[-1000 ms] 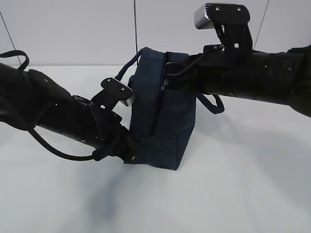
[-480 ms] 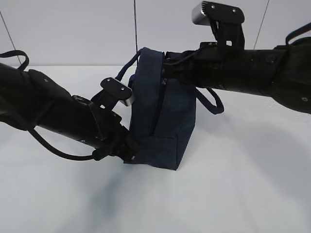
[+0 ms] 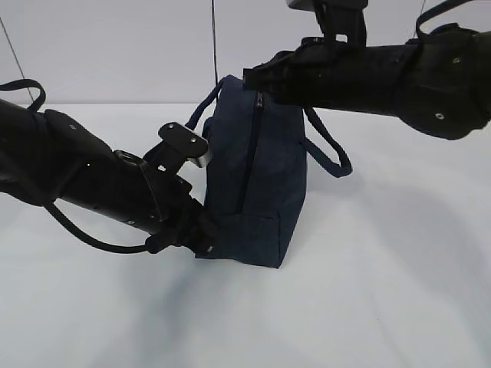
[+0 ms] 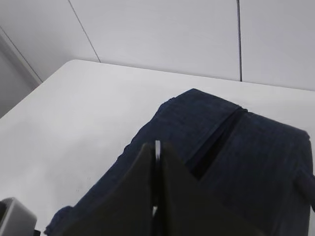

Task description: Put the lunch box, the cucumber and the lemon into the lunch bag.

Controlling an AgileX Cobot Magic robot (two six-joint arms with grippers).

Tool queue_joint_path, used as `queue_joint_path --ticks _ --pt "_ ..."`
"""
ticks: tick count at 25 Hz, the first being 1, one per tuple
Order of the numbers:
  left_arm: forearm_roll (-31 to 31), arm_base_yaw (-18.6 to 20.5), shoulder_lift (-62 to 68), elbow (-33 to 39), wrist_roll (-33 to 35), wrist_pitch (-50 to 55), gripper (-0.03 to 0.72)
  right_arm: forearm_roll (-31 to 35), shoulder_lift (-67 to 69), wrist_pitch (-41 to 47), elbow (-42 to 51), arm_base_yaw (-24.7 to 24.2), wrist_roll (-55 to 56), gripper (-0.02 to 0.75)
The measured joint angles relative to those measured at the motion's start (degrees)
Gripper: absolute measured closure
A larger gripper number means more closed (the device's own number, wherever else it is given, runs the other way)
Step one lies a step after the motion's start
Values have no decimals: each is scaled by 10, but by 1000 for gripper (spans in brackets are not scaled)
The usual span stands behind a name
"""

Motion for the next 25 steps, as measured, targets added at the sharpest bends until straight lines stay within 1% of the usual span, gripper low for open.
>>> queue_joint_path --ticks 17,25 --pt "-1 0 0 0 0 1 685 2 97 53 -142 -28 0 731" --pt "-1 0 0 0 0 3 685 3 154 83 -221 -30 0 731"
